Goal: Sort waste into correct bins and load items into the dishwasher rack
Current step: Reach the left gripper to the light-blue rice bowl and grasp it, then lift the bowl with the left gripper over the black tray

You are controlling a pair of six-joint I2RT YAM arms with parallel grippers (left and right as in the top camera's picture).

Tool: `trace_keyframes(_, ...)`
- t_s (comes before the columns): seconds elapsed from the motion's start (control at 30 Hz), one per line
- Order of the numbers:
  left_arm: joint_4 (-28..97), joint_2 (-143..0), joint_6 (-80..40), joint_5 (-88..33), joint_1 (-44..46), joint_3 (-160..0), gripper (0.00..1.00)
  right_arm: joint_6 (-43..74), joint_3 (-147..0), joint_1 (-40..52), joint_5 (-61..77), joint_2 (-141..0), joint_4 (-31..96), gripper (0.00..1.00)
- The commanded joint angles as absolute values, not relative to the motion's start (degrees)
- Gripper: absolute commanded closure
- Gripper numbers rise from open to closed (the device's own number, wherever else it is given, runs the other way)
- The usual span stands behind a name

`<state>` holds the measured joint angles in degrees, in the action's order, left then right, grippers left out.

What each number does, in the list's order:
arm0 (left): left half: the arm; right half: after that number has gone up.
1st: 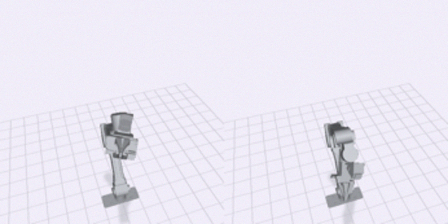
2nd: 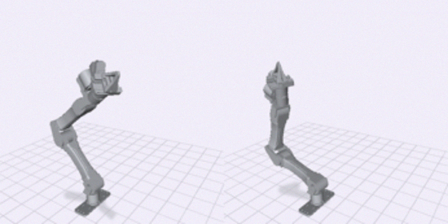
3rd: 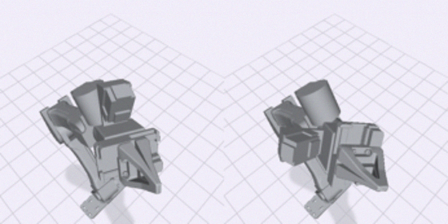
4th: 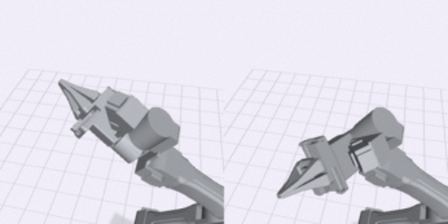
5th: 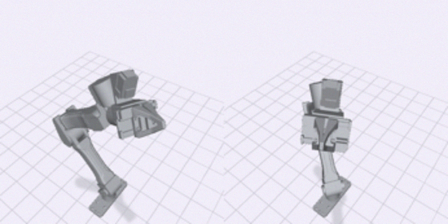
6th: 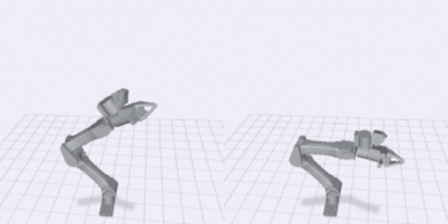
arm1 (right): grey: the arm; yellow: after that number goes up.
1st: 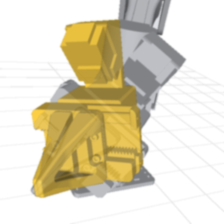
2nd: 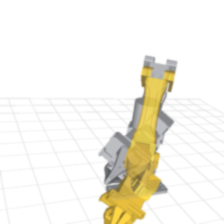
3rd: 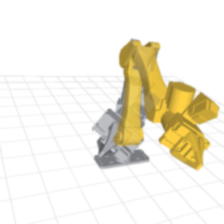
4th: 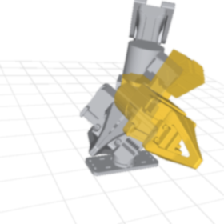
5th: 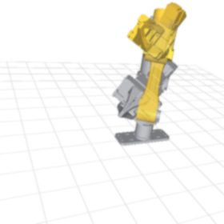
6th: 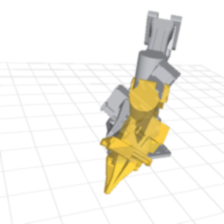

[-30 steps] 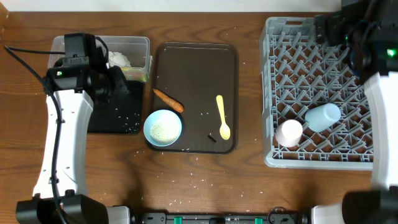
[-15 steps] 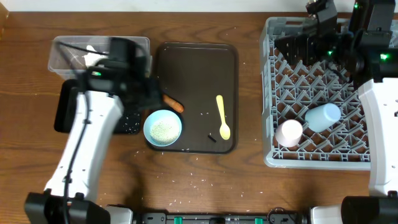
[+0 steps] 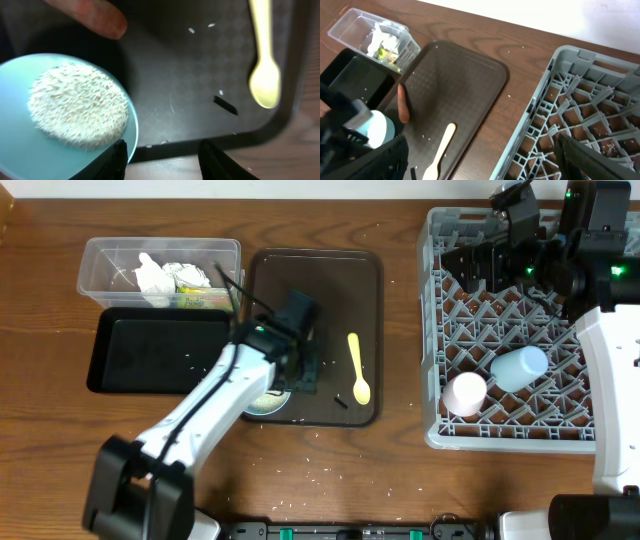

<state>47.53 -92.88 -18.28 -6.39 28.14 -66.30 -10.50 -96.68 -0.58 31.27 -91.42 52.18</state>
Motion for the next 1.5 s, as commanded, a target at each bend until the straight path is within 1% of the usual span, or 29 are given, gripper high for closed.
trace_keyframes(0.0, 47.22, -96.82, -19.49, -2.42, 28.86, -65.69, 0.53, -9.72, -96.64, -0.34, 30.26, -91.61, 52.73, 0.09)
trace_keyframes(0.13, 46.63, -100.57, -20.67, -1.13, 28.8, -65.69, 0.54, -9.72, -96.64, -0.34, 28.25, -91.61, 53.89, 0.09)
trace_keyframes(0.23, 46.13, -102.0, -21.56, -0.56, 28.8, -65.69, 0.68, -9.91, -96.64, -0.34, 28.23, -91.61, 54.28, 0.09)
trace_keyframes(0.3, 45.89, -102.24, -21.56, -0.56, 28.8, -65.69, 0.74, -9.89, -96.64, -0.34, 27.99, -91.61, 54.24, 0.09)
trace_keyframes(0.4, 45.43, -102.21, -21.56, -0.56, 28.8, -65.69, 0.89, -9.89, -96.64, -0.34, 27.18, -91.61, 54.41, 0.09)
trace_keyframes(0.47, 45.01, -102.21, -21.56, -0.54, 28.8, -65.69, 0.94, -9.89, -96.64, -0.34, 27.18, -91.61, 54.59, 0.09)
trace_keyframes(0.67, 45.43, -102.06, -21.54, -0.16, 28.69, -66.59, 0.94, -9.89, -96.64, -0.34, 26.74, -91.61, 55.05, 0.08)
trace_keyframes(0.8, 50.85, -99.81, -21.52, -0.69, 27.24, -71.22, 0.94, -9.91, -96.64, -0.34, 25.87, -91.61, 55.64, 0.09)
trace_keyframes(0.93, 54.89, -95.22, -19.31, -4.16, 23.42, -75.35, 0.94, -9.89, -96.64, -0.34, 25.89, -91.61, 55.61, 0.09)
trace_keyframes(1.03, 55.22, -90.98, -16.86, -7.84, 18.41, -75.79, 0.94, -9.89, -96.64, -0.34, 25.89, -91.61, 55.94, 0.08)
trace_keyframes(1.13, 55.75, -88.07, -13.13, -12.62, 10.79, -75.79, 0.94, -9.89, -96.64, -0.34, 25.91, -91.61, 56.27, 0.08)
trace_keyframes(1.27, 56.16, -87.92, -4.54, -25.34, -1.08, -75.72, 0.94, -9.87, -96.64, -0.34, 25.91, -91.61, 56.38, 0.08)
trace_keyframes(1.47, 56.12, -91.74, 4.43, -45.01, -16.8, -75.48, 0.94, -9.87, -96.64, -0.34, 25.89, -91.61, 56.64, 0.09)
